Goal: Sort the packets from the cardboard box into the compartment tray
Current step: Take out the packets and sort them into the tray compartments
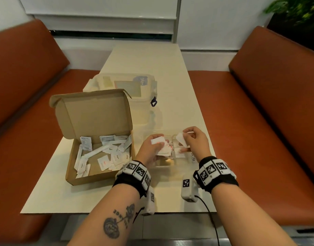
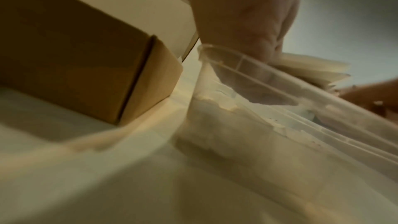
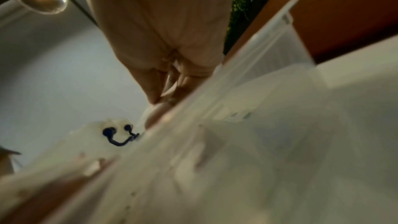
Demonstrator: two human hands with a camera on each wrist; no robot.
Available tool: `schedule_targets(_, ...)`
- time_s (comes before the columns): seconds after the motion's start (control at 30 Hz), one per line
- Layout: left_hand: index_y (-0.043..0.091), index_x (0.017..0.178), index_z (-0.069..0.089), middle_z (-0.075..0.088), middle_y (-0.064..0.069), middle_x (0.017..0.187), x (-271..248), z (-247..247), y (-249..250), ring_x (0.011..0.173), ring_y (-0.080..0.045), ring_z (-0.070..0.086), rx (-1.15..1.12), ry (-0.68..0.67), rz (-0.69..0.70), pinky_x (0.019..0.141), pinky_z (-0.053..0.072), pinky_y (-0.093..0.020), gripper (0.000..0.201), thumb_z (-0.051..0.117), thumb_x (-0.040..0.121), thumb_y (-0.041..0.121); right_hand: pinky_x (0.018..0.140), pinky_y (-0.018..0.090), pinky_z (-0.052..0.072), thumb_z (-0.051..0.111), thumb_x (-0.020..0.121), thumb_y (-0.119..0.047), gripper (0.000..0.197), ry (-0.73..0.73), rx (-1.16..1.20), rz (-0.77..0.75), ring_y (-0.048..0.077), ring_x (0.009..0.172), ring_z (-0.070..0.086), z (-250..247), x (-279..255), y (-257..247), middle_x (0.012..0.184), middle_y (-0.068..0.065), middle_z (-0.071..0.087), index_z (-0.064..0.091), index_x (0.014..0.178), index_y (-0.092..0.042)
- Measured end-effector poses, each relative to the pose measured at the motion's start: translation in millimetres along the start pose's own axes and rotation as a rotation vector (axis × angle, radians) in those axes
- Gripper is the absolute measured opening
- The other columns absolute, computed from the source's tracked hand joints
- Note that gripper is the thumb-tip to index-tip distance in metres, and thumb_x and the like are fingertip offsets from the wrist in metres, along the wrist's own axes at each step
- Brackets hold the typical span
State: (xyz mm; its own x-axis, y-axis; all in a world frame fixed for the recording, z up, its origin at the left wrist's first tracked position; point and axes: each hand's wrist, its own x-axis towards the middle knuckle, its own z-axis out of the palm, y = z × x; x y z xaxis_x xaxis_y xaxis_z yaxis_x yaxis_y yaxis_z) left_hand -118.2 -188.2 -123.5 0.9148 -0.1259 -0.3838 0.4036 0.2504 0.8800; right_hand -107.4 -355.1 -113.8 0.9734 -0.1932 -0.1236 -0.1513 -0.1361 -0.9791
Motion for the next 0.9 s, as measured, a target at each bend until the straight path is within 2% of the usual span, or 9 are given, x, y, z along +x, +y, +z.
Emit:
schedule_targets(0.1,0.019,0.104,0.052,0.066,-0.007,0.100,2.0,-0.5,0.4,0.080,-0.021,0.067,-0.075,0.024,0.014,0.053,0.057,-0.031,0.019,0.047,0.096,0.003,0.060,0.040,0.060,0.054,0.090,-0.001,0.012,-0.055,-0.106,0.015,0.034,0.072,0.067,-6.5,0.2,5.2,0.089,0.015,0.056,0.061,0.091,-0.012)
schedule_targets(0.23,0.016,0.106,0.052,0.064,-0.009,0.101,4.2,0.0,-0.3,0.086,-0.026,0.064,-0.082,0.027,0.018,0.060,0.057,-0.033,0.021,0.047,0.095,-0.001,0.067,0.033,0.059,0.062,0.085,-0.001,0.014,-0.091,-0.342,-0.050,0.013,0.061,0.056,-8.0,1.5,15.2,0.080,0.004,0.049,0.065,0.093,-0.012)
schedule_targets(0.3,0.016,0.107,0.051,0.064,-0.009,0.101,4.8,1.1,-0.6,0.088,-0.027,0.064,-0.071,0.024,0.020,0.067,0.057,-0.036,0.024,0.047,0.094,-0.004,0.062,0.023,0.051,0.068,0.081,-0.010,0.008,-0.091,-0.512,-0.107,0.011,0.063,0.054,-6.3,2.1,16.6,0.070,-0.003,0.056,0.068,0.083,-0.018)
schedule_targets(0.37,0.015,0.110,0.051,0.063,-0.009,0.103,4.7,2.6,-0.3,0.092,-0.029,0.063,-0.066,0.019,0.016,0.077,0.053,-0.042,0.026,0.046,0.094,-0.005,0.057,0.016,0.038,0.072,0.078,-0.018,0.009,-0.087,-0.645,-0.116,0.009,0.069,0.056,-6.0,3.1,16.6,0.072,-0.006,0.063,0.067,0.073,-0.024)
schedule_targets(0.47,0.013,0.113,0.050,0.062,-0.012,0.107,4.7,3.4,-0.1,0.098,-0.033,0.061,-0.064,0.019,0.008,0.084,0.050,-0.045,0.028,0.045,0.094,-0.006,0.061,0.020,0.037,0.076,0.075,-0.020,0.011,-0.102,-0.690,-0.102,0.011,0.079,0.055,-7.5,5.5,18.7,0.076,-0.006,0.065,0.068,0.068,-0.024)
schedule_targets(0.6,0.012,0.117,0.049,0.062,-0.010,0.108,4.6,4.3,0.1,0.093,-0.027,0.063,-0.055,0.010,0.017,0.068,0.056,-0.034,0.029,0.046,0.094,-0.006,0.062,0.021,0.030,0.079,0.073,-0.025,0.005,-0.102,-0.791,-0.180,0.009,0.080,0.044,-8.7,8.7,20.3,0.077,-0.009,0.050,0.074,0.072,-0.025)
schedule_targets(0.67,0.012,0.118,0.049,0.063,-0.010,0.108,4.9,4.3,-0.1,0.096,-0.029,0.062,-0.059,0.006,0.016,0.070,0.055,-0.035,0.030,0.046,0.094,-0.005,0.059,0.020,0.030,0.077,0.074,-0.024,0.004,-0.138,-0.815,-0.174,0.011,0.079,0.045,-7.5,9.9,21.4,0.076,-0.008,0.046,0.073,0.073,-0.025)
schedule_targets(0.73,0.012,0.118,0.049,0.063,-0.010,0.108,4.9,4.4,-0.3,0.099,-0.031,0.061,-0.061,0.001,0.017,0.073,0.054,-0.037,0.030,0.046,0.094,-0.005,0.057,0.018,0.031,0.076,0.076,-0.022,0.009,-0.160,-0.813,-0.153,0.012,0.074,0.047,-7.0,10.1,22.8,0.073,-0.009,0.045,0.069,0.071,-0.026)
schedule_targets(0.9,0.012,0.118,0.049,0.062,-0.010,0.107,5.1,4.7,0.0,0.090,-0.025,0.063,-0.069,0.003,0.027,0.060,0.057,-0.029,0.030,0.045,0.094,-0.006,0.057,0.019,0.036,0.077,0.070,-0.008,0.024,-0.162,-0.702,-0.131,0.008,0.066,0.046,-11.7,8.9,25.1,0.074,-0.007,0.048,0.061,0.078,-0.024)
